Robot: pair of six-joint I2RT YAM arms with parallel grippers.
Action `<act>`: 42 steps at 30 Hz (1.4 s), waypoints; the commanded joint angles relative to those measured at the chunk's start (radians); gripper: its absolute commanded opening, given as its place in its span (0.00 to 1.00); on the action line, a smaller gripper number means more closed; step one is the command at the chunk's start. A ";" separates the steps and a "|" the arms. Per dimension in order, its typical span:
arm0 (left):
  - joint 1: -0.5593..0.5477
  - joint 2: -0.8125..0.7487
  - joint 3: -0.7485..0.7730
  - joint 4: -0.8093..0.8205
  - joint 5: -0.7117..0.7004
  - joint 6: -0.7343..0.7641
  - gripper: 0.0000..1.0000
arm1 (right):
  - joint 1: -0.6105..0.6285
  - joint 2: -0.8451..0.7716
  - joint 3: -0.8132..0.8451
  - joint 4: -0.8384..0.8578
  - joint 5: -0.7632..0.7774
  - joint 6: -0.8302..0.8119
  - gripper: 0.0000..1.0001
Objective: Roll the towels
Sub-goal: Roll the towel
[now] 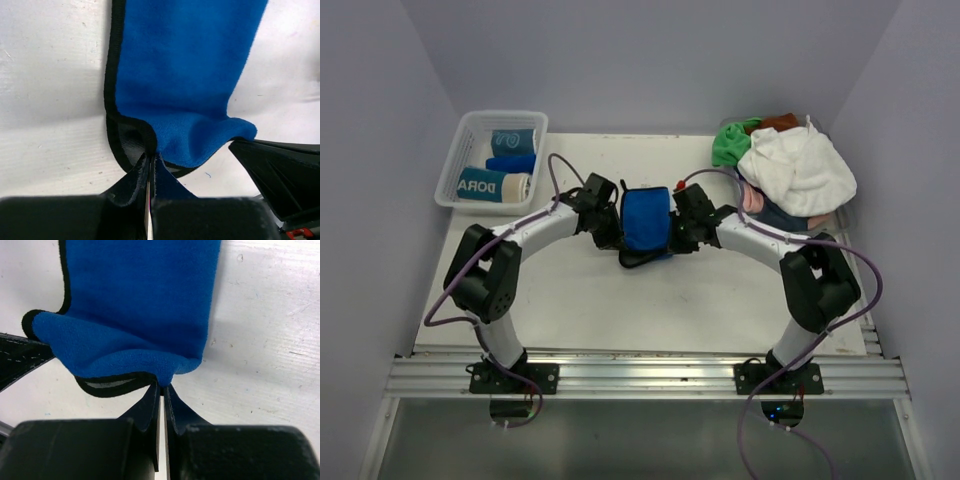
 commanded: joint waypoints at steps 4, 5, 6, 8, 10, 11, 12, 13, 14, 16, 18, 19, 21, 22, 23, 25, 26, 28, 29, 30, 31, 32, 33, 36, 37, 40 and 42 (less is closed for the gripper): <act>0.015 -0.011 -0.043 0.027 0.074 0.027 0.00 | -0.005 -0.043 -0.028 0.000 -0.051 0.011 0.00; 0.013 -0.018 -0.060 0.032 0.077 0.024 0.04 | -0.002 -0.062 -0.063 0.005 -0.069 0.022 0.00; 0.013 -0.026 -0.092 0.038 0.085 0.024 0.09 | -0.003 -0.071 -0.083 0.011 -0.080 0.028 0.00; 0.013 -0.049 -0.123 0.058 0.109 0.024 0.26 | -0.002 -0.091 -0.137 0.020 -0.089 0.036 0.11; 0.013 -0.069 -0.160 0.071 0.114 0.014 0.43 | 0.000 -0.115 -0.162 0.012 -0.079 0.037 0.31; 0.012 -0.077 -0.171 0.079 0.114 0.011 0.44 | -0.002 -0.123 -0.174 0.011 -0.072 0.036 0.35; 0.010 -0.086 -0.188 0.090 0.111 0.004 0.50 | -0.002 -0.135 -0.177 0.008 -0.065 0.036 0.38; 0.010 -0.089 -0.195 0.096 0.105 0.001 0.52 | -0.002 -0.140 -0.177 0.003 -0.057 0.034 0.40; 0.010 -0.092 -0.205 0.107 0.109 -0.005 0.52 | -0.002 -0.140 -0.173 0.003 -0.054 0.034 0.41; 0.012 -0.100 -0.237 0.159 0.125 -0.028 0.52 | -0.003 -0.123 -0.162 0.003 -0.054 0.031 0.41; 0.007 -0.098 -0.258 0.185 0.122 -0.048 0.52 | -0.003 -0.109 -0.147 0.009 -0.060 0.034 0.41; 0.007 -0.094 -0.263 0.206 0.126 -0.053 0.52 | -0.003 -0.099 -0.143 0.012 -0.066 0.036 0.40; 0.003 -0.098 -0.284 0.237 0.123 -0.071 0.51 | -0.006 -0.097 -0.140 0.028 -0.074 0.045 0.40; -0.002 -0.101 -0.294 0.249 0.119 -0.078 0.51 | -0.008 -0.095 -0.143 0.034 -0.078 0.048 0.40; -0.004 -0.101 -0.303 0.266 0.117 -0.082 0.51 | -0.008 -0.091 -0.153 0.041 -0.088 0.052 0.40; -0.005 -0.086 -0.311 0.279 0.111 -0.088 0.51 | -0.009 -0.077 -0.159 0.061 -0.094 0.060 0.38; -0.007 -0.074 -0.309 0.280 0.114 -0.087 0.50 | -0.009 -0.059 -0.163 0.066 -0.100 0.066 0.37; -0.008 -0.048 -0.301 0.282 0.118 -0.085 0.45 | -0.009 -0.045 -0.169 0.089 -0.109 0.074 0.33; -0.011 -0.040 -0.300 0.280 0.122 -0.085 0.43 | -0.009 -0.042 -0.174 0.094 -0.112 0.079 0.32; -0.013 -0.037 -0.298 0.280 0.123 -0.087 0.41 | -0.011 -0.037 -0.177 0.098 -0.117 0.082 0.31; -0.019 -0.032 -0.295 0.277 0.122 -0.087 0.39 | -0.011 -0.036 -0.182 0.106 -0.118 0.085 0.30; -0.022 -0.031 -0.295 0.276 0.120 -0.087 0.38 | -0.011 -0.036 -0.183 0.107 -0.120 0.088 0.30; -0.024 -0.028 -0.295 0.272 0.117 -0.087 0.39 | -0.009 -0.033 -0.185 0.114 -0.121 0.088 0.28; -0.025 -0.025 -0.294 0.266 0.118 -0.085 0.49 | -0.011 -0.028 -0.196 0.126 -0.123 0.097 0.11; -0.025 -0.028 -0.292 0.259 0.118 -0.084 0.52 | -0.011 -0.028 -0.196 0.121 -0.124 0.097 0.06; -0.028 -0.066 -0.292 0.227 0.091 -0.076 0.56 | -0.009 -0.048 -0.202 0.082 -0.106 0.080 0.07; -0.027 -0.118 -0.286 0.193 0.069 -0.068 0.57 | 0.004 -0.085 -0.200 0.008 -0.039 0.040 0.31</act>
